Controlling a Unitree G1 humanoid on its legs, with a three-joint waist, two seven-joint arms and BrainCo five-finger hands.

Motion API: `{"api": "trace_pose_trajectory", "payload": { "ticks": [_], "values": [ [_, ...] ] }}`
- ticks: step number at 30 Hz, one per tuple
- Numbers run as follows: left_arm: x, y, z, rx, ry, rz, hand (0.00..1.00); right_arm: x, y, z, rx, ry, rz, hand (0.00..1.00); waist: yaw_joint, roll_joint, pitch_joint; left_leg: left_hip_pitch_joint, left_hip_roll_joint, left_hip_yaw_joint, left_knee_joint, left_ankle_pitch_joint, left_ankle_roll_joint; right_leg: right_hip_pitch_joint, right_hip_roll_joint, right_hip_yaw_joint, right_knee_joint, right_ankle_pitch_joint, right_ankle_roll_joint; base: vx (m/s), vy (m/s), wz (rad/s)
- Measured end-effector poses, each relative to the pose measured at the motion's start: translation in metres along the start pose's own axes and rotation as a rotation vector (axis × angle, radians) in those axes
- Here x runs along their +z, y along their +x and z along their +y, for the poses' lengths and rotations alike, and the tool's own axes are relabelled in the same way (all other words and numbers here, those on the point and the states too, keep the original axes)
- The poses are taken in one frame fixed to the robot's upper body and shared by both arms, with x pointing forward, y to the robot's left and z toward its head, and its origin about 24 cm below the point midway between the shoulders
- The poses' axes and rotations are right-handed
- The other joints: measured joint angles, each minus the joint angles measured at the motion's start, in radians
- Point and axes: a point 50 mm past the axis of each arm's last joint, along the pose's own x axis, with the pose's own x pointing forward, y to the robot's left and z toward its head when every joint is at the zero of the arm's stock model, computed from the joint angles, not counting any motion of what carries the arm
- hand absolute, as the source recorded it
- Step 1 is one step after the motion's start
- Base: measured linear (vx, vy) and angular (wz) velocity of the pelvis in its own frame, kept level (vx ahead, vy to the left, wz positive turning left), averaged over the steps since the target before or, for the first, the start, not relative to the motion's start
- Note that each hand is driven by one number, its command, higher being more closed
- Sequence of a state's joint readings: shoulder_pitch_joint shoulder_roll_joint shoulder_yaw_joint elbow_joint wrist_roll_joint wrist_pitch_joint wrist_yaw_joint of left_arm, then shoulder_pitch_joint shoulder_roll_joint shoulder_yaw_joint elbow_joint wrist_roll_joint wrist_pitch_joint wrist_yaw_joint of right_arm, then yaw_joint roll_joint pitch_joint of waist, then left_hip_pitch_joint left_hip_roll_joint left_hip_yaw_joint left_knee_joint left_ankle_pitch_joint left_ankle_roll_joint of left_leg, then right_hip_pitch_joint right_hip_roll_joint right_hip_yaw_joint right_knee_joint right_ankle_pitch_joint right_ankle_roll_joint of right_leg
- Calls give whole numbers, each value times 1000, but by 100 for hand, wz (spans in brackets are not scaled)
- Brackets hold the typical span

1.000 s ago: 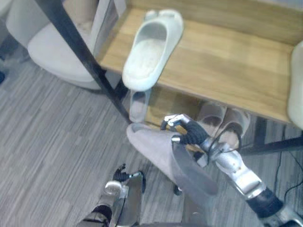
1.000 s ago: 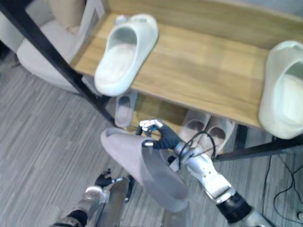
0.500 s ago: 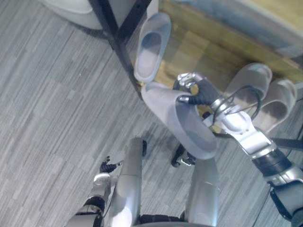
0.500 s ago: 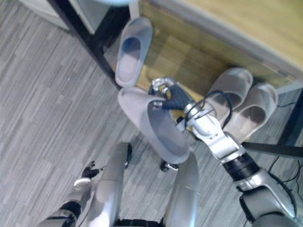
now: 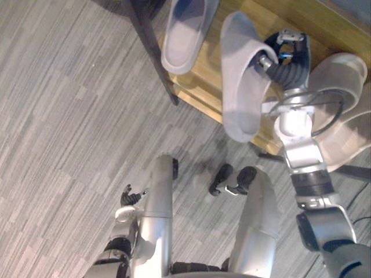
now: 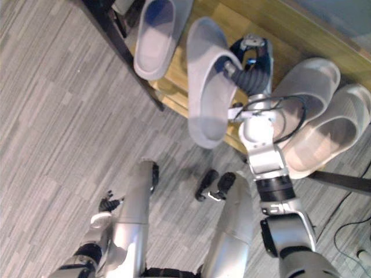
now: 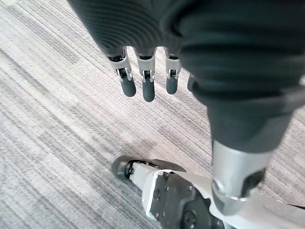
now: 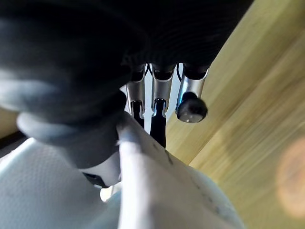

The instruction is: Organize the slippers on the shoe rack

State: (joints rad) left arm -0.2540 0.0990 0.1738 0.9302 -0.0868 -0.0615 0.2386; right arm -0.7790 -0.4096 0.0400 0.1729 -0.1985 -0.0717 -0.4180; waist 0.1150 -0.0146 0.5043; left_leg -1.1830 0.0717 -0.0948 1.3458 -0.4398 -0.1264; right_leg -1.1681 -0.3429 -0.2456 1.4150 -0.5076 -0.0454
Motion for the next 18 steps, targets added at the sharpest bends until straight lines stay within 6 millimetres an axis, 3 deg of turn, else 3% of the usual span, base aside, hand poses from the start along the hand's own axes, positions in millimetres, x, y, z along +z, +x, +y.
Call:
{"api": "trace_pose_trajectory", "payload": {
  "ticks": [6,12,13,18],
  "values": [
    [0,-1,-1,16,-12,-6,0,-15,17,6,-78,4,113,100,15,0,-68,-63,12,3,10,1,-2,-70,11,6,11,1,-1,-3,-6,-3],
    [3,-1,-5,21,-13,-18,0,-15,34,12,-106,5,153,100,31,4,-84,-84,17,3,12,3,-5,-90,13,3,14,0,-1,0,0,0],
    [3,-1,-5,23,-11,-18,0,-16,36,13,-114,3,165,0,35,4,-89,-87,17,1,12,3,-6,-91,13,1,14,0,-1,2,-7,3],
    [5,-1,-10,21,-4,-24,0,-15,47,20,-174,86,231,0,47,4,-94,-90,10,1,-4,11,-18,-96,7,1,9,0,-1,2,-9,6]
  ]
}}
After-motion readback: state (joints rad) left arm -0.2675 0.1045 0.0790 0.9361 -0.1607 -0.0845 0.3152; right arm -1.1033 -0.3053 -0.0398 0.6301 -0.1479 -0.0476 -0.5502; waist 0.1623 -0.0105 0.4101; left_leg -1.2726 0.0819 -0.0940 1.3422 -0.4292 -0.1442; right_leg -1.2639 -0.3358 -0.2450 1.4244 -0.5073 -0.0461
